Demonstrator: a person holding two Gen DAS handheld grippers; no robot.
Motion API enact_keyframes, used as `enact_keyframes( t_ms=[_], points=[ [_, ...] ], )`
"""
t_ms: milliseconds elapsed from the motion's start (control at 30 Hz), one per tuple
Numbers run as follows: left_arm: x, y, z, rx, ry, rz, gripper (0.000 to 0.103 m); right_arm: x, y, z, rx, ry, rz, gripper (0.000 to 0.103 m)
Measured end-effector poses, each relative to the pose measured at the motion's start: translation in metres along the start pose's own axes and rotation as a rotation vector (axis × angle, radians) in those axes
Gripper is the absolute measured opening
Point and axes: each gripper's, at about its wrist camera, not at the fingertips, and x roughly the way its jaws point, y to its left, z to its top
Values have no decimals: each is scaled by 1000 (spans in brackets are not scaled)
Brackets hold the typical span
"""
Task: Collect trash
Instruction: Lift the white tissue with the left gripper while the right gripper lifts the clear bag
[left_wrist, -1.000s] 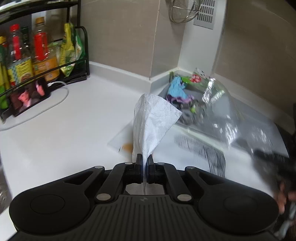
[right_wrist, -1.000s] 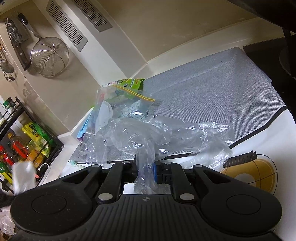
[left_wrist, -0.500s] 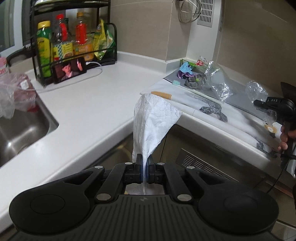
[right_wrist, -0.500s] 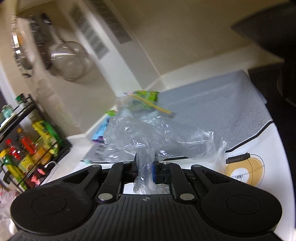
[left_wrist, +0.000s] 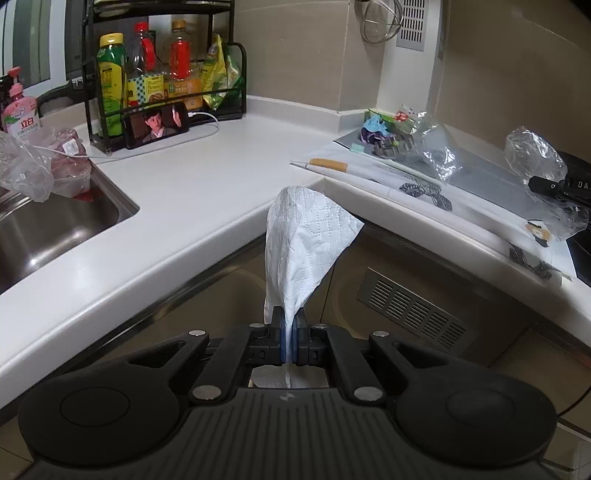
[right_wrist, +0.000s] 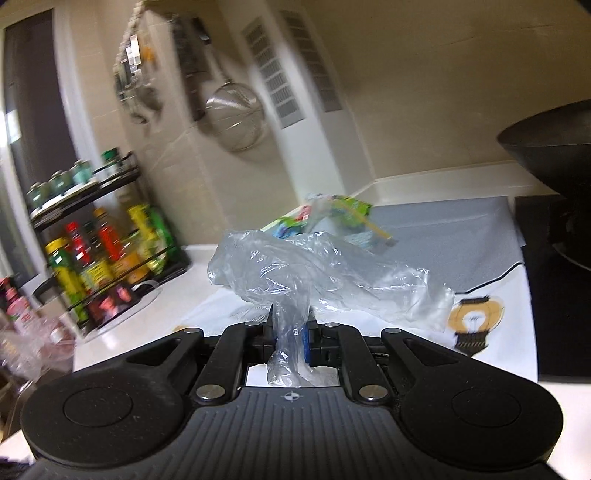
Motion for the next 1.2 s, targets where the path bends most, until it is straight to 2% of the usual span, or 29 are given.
enact_keyframes(
  t_ms=[300, 667, 1200],
  points=[
    [5, -9, -9, 14, 10, -23, 3, -24, 54, -41, -128, 89, 113, 12],
    [6, -1, -16, -31, 23, -32, 3, -18, 93, -97, -157, 302, 200, 12],
    [14, -2, -20, -37, 46, -32, 3, -14, 97, -99, -161, 324, 191, 12]
  ],
)
